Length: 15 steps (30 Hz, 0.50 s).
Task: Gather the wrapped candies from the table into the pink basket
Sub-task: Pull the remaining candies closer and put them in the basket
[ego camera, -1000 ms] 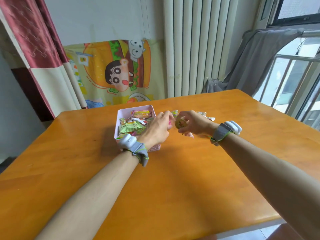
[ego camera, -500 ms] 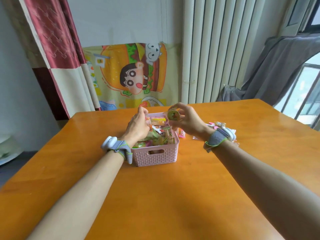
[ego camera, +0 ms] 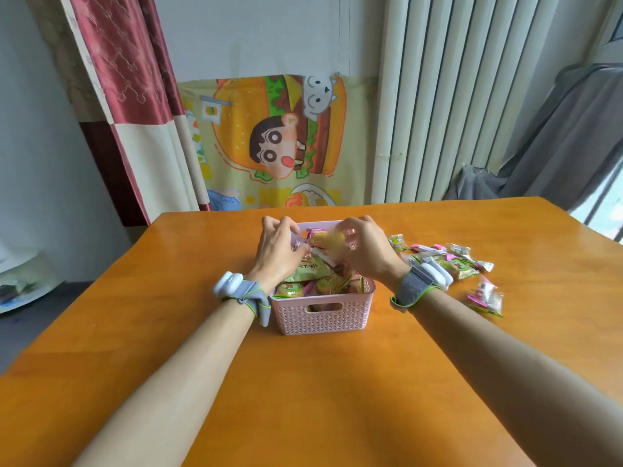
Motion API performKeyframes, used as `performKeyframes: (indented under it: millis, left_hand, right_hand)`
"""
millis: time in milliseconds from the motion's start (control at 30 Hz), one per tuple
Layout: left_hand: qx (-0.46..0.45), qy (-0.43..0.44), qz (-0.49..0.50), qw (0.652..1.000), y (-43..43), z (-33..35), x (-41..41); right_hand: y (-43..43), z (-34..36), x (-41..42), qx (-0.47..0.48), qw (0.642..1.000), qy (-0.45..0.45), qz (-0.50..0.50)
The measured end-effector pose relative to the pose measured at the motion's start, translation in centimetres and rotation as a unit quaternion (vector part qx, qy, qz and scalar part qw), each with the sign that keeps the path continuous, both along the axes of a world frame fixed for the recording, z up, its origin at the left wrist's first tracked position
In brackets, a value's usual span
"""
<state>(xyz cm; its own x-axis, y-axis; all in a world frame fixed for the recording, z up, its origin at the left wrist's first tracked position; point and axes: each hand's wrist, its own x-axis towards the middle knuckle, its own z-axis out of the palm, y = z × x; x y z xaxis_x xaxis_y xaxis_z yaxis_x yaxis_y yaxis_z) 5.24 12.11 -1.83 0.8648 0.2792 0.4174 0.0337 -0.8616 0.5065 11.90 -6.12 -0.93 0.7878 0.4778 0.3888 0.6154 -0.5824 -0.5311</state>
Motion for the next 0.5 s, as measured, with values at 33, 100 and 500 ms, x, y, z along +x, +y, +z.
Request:
performKeyframes:
  millis: [33, 100, 500]
  left_hand:
    - [0.008, 0.000, -0.009, 1.000, 0.0, -0.1, -0.1]
    - [0.034, 0.020, -0.027, 0.999, -0.2, -0.3, -0.3]
    - [0.080, 0.052, -0.039, 0.995, -3.1, -0.1, -3.9]
  right_hand:
    - [-0.1, 0.0, -0.1, -0.021, 1.000, -0.017, -0.005]
    - [-0.4, 0.0, -0.3, -0.079, 0.996, -0.039, -0.009]
    - [-2.3, -1.0, -1.7, -0.133, 0.987, -0.066, 0.067]
